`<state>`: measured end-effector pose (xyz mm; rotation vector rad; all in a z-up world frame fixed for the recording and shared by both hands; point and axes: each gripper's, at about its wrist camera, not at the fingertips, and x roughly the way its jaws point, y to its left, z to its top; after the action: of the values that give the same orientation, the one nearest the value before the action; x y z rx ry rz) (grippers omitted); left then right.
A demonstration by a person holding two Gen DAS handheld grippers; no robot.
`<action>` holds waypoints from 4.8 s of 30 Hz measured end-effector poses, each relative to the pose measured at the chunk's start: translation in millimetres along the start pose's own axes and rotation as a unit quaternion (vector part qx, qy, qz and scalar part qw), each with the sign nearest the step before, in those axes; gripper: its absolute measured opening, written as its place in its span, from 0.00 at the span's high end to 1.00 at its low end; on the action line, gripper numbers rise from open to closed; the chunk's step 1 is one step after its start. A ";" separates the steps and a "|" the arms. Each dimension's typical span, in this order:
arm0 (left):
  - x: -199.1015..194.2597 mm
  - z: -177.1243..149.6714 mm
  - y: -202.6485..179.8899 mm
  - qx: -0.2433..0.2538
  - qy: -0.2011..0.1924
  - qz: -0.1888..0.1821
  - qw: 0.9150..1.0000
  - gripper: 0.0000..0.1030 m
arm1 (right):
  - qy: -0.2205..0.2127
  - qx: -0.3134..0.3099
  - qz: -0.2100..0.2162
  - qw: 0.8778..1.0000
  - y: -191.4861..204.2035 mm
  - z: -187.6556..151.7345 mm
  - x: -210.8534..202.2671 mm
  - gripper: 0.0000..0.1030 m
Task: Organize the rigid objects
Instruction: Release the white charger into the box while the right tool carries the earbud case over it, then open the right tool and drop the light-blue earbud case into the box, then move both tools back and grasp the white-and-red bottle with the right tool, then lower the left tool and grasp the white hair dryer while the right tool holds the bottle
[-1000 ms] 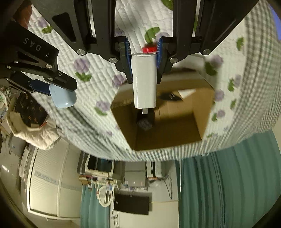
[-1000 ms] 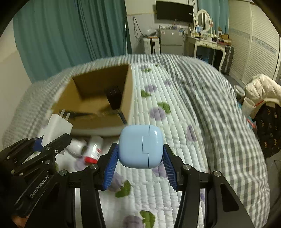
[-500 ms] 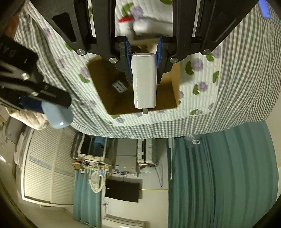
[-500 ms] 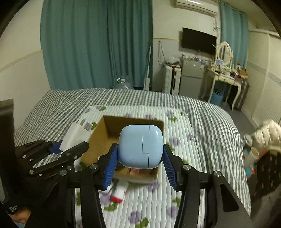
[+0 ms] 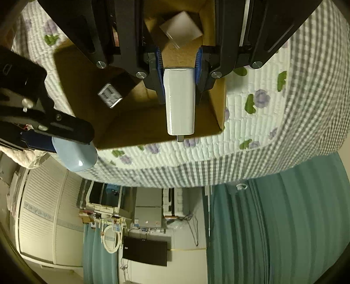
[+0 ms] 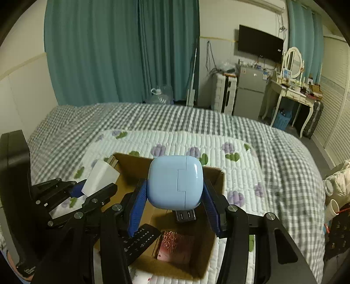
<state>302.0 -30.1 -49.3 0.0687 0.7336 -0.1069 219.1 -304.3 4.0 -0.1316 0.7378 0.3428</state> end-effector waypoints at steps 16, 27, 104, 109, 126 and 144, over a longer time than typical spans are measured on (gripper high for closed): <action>21.4 -7.5 16.4 0.001 -0.002 0.012 1.000 0.53 | 0.033 0.009 0.015 0.999 -2.5 -18.8 64.4 0.52; -31.7 5.5 31.1 -0.002 -0.035 0.021 0.999 0.53 | 0.028 0.016 0.023 0.999 6.9 -7.8 59.2 0.40; -1.8 -175.1 -52.5 0.297 0.037 0.018 0.954 0.47 | 0.159 0.138 -0.020 0.977 -16.8 -183.6 21.4 0.65; -14.9 -169.5 -52.6 0.286 0.050 -0.008 0.957 0.87 | 0.156 0.140 -0.017 0.978 -14.7 -183.6 14.5 0.65; -13.1 -187.5 -68.3 0.369 0.008 0.037 0.929 0.36 | 0.149 0.173 -0.013 0.974 -33.2 -194.5 -4.6 0.65; -20.4 -191.4 -78.7 0.379 -0.018 0.030 0.925 0.52 | 0.147 0.182 -0.006 0.972 -33.4 -194.8 0.5 0.65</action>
<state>150.3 -87.5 -179.4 0.8274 0.6173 -0.3290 107.3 -381.6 -139.6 0.1642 1.0815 0.1717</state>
